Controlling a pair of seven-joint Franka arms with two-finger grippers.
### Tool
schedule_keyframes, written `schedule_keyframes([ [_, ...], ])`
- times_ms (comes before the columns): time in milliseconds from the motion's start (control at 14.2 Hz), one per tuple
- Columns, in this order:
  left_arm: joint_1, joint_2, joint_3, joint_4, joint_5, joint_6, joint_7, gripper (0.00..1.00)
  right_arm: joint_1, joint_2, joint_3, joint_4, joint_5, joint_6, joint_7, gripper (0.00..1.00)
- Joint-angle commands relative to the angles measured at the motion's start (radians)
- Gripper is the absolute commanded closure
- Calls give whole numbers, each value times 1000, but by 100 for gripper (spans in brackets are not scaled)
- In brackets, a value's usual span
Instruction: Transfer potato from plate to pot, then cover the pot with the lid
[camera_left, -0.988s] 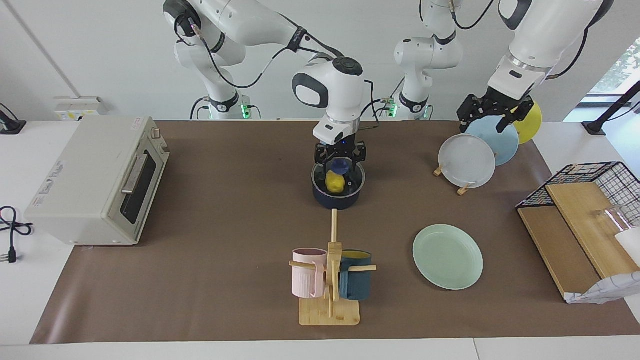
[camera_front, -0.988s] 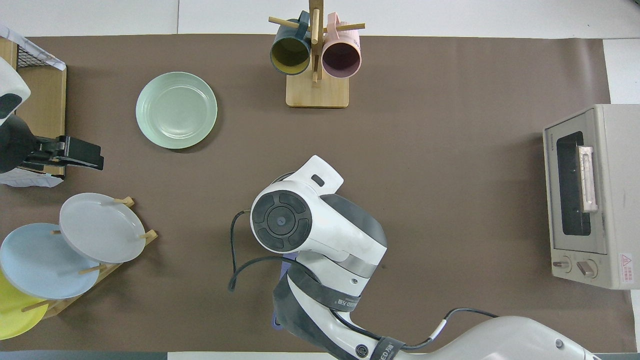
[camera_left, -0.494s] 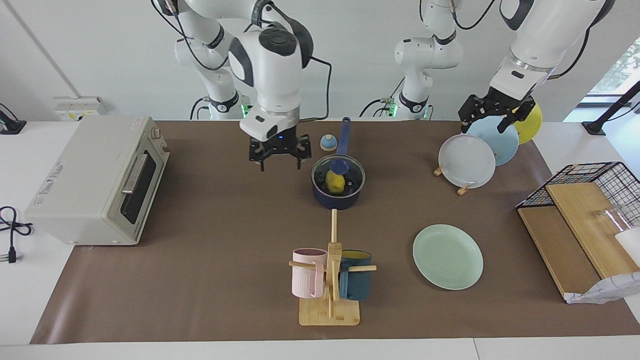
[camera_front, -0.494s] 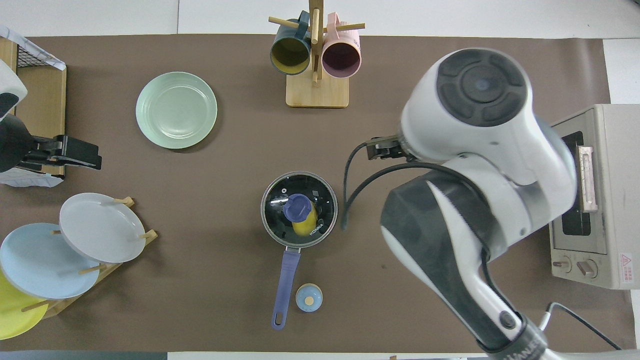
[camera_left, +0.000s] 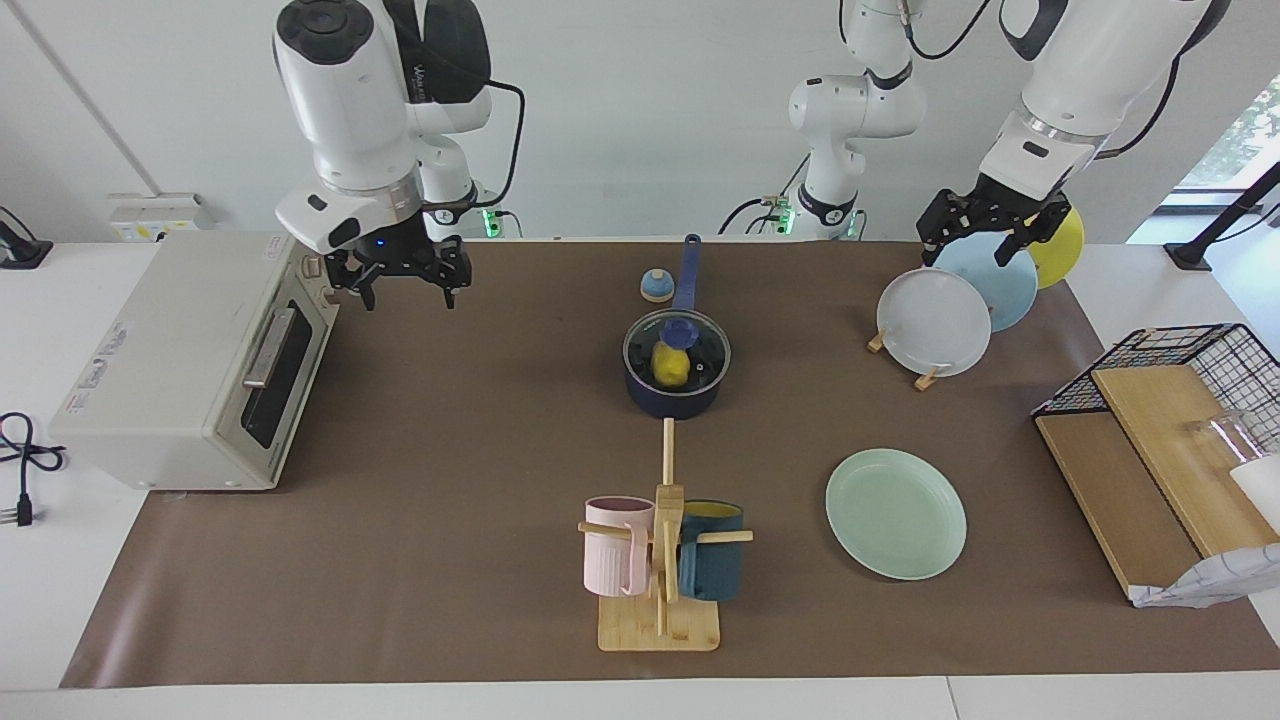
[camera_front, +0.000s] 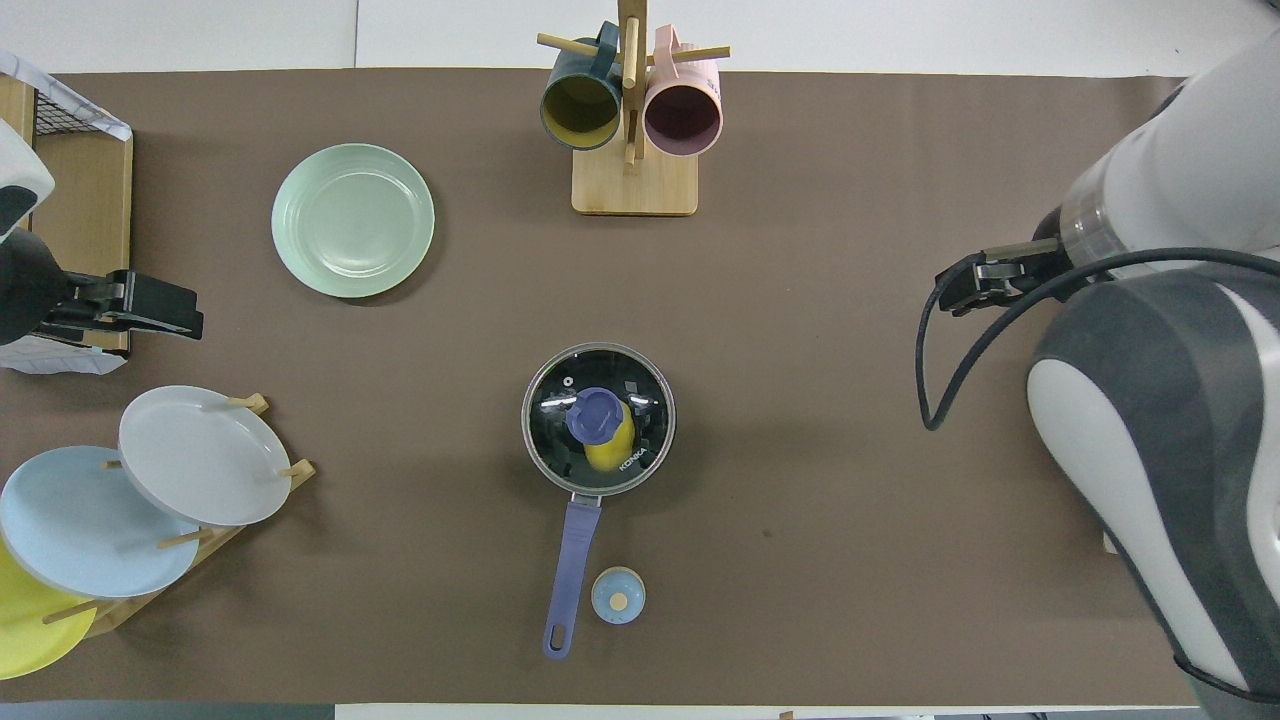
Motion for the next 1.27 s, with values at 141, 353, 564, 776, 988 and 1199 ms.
schedule_keyframes([
  [141, 5, -21, -2, -27, 3, 10, 1, 0, 9, -63, -64, 6, 18, -134, -19, 0],
  [353, 5, -21, -2, -25, 3, 10, 1, 0, 8, -54, -113, 40, 21, -159, -54, 0],
  [564, 5, -21, -2, -25, 3, 10, 1, 0, -2, -55, -149, 32, 25, -110, -87, 0],
  [776, 5, -21, -2, -27, 3, 10, 1, 0, -2, -61, -162, -5, 26, -34, -151, 0],
  [988, 5, -23, -2, -27, 3, 10, 1, 0, 0, -58, -151, -5, 26, -13, -156, 0],
  [1199, 5, -21, -2, -25, 3, 9, 1, 0, 3, -57, -153, -5, 25, -41, -159, 0],
])
